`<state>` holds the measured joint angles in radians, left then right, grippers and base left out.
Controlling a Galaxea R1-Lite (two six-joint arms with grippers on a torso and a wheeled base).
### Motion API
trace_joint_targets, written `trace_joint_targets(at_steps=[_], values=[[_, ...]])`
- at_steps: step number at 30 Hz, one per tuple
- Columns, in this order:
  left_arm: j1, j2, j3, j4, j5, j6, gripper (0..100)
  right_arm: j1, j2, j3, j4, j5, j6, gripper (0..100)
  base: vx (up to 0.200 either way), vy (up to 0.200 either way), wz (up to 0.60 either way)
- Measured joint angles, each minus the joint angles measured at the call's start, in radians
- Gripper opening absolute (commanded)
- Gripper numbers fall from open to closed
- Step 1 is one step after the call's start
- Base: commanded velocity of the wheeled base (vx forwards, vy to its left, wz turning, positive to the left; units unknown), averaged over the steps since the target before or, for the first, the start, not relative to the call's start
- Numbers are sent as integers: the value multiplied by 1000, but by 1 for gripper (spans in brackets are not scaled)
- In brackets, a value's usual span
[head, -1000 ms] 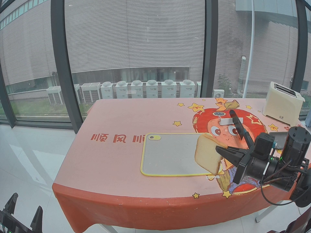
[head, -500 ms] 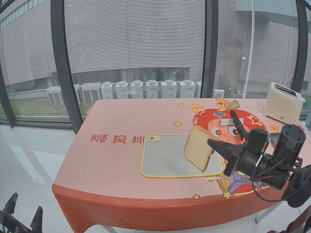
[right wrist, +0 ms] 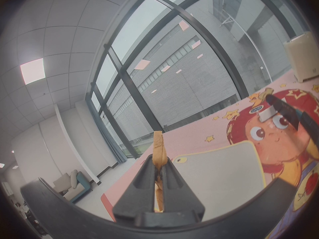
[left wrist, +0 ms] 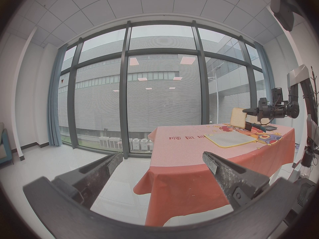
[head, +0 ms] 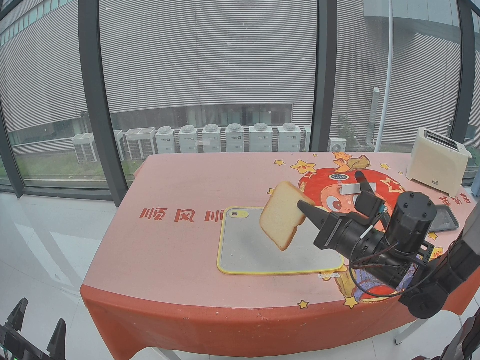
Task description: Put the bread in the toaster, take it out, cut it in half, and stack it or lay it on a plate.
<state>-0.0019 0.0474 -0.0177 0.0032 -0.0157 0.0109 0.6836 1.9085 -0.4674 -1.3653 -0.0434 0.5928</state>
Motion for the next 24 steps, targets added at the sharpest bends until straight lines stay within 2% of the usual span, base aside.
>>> trace_joint_targets(at_steps=[10, 24], values=[[1, 0, 0, 0, 0, 0, 100, 0, 103, -14, -4, 0, 33, 0, 0, 0, 0], [0, 0, 0, 0, 0, 0, 100, -3, 135, -14, -3, -3, 36, 0, 0, 0, 0]])
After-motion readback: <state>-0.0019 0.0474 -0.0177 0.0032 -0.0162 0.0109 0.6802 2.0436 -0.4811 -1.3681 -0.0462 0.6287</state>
